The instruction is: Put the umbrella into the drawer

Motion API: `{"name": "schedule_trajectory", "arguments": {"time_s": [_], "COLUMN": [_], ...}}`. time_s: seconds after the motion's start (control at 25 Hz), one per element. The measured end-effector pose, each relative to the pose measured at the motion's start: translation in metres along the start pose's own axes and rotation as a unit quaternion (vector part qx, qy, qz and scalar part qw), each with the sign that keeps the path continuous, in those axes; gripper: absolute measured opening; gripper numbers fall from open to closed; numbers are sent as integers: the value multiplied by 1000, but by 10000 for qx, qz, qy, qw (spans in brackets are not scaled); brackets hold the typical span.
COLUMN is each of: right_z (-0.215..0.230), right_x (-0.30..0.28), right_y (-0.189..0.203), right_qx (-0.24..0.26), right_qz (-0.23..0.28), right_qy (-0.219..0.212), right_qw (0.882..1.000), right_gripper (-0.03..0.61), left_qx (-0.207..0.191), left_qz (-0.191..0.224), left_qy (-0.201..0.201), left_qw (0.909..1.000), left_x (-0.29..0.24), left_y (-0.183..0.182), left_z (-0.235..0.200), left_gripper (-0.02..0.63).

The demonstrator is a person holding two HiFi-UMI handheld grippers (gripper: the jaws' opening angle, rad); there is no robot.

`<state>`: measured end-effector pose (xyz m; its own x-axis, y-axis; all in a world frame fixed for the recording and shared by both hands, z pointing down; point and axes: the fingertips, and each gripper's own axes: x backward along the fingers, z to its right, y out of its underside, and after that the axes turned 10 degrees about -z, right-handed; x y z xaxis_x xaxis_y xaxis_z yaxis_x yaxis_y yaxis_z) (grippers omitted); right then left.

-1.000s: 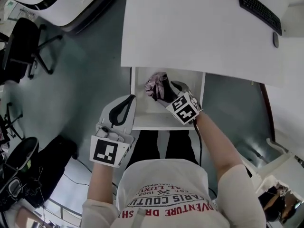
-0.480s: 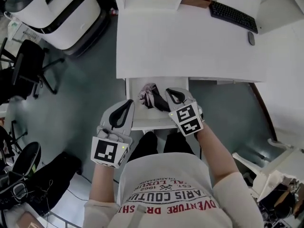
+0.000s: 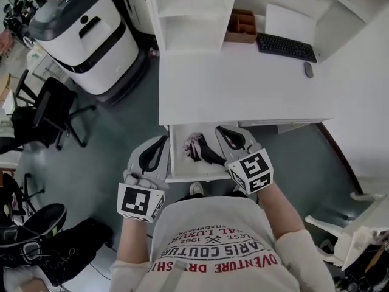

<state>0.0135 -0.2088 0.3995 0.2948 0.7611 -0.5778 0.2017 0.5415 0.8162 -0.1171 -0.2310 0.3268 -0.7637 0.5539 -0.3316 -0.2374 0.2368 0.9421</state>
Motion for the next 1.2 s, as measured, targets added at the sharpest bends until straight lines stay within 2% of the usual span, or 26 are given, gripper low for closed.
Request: {"name": "schedule_trajectory", "arguments": {"time_s": [0.32, 0.44, 0.72, 0.88, 1.2], "right_z": [11, 16, 13, 16, 9], "right_x": [58, 73, 80, 82, 83], "right_y": [-49, -58, -59, -57, -58], "right_qx": [30, 49, 79, 80, -73], "right_qz": [1018, 1236, 1348, 1351, 1367], "right_qy": [485, 687, 774, 967, 828], "right_qw": [9936, 9899, 9878, 9861, 9871], "right_gripper": [0, 0, 0, 0, 0], "left_qx": [-194, -268, -189, -212, -191], "left_qz": [241, 291, 332, 311, 294], "left_qy": [15, 9, -68, -65, -33], "left_qw": [9995, 9992, 9992, 9993, 9994], "left_x": [16, 18, 22, 23, 28], "left_y": [-39, -44, -45, -44, -46], "left_z": [-1, 0, -4, -1, 3], "left_gripper": [3, 3, 3, 3, 3]}}
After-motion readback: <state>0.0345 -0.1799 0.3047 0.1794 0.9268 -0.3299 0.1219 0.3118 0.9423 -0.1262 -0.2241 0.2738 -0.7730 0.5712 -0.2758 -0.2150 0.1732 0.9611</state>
